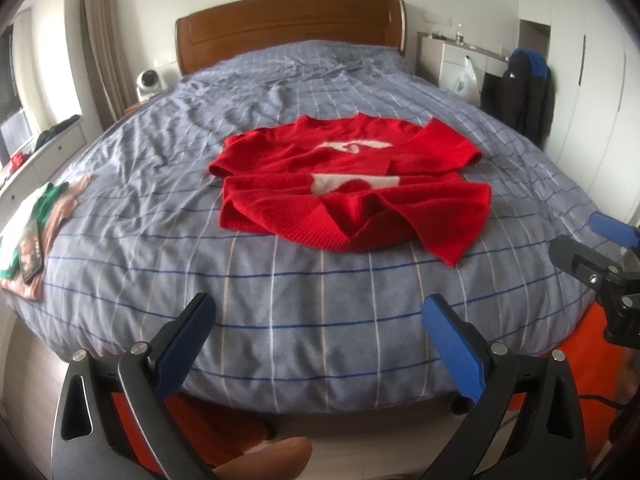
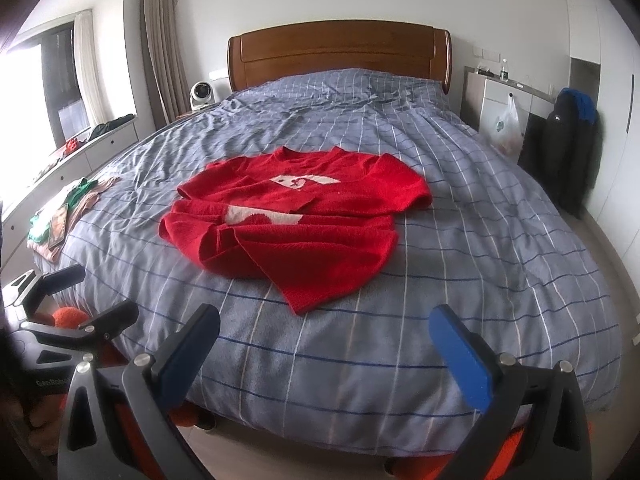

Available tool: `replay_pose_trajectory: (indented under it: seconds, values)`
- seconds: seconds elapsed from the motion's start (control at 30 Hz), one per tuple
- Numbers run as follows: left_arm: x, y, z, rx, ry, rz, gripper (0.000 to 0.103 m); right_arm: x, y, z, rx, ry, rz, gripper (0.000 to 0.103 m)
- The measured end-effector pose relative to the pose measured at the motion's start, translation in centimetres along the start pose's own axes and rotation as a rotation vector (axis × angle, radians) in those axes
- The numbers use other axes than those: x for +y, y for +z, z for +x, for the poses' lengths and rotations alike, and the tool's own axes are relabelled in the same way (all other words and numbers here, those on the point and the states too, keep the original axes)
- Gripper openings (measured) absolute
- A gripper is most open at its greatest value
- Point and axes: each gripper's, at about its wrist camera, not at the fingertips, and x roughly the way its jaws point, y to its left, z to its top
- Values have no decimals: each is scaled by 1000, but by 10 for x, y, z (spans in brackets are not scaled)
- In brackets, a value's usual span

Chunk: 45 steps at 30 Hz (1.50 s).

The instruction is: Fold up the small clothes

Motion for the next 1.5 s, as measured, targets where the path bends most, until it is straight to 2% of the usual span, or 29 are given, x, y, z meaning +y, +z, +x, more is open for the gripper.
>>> replay_pose_trajectory:
  seconds: [0.47,1.5]
  values:
    - [-1,1,-2,-14,-3,-3,103,1,3,-7,-22,-8,1,103]
    - [-4,-1,-2,-10,-7,-2,103,0,1,-6,-15,-8,7,103]
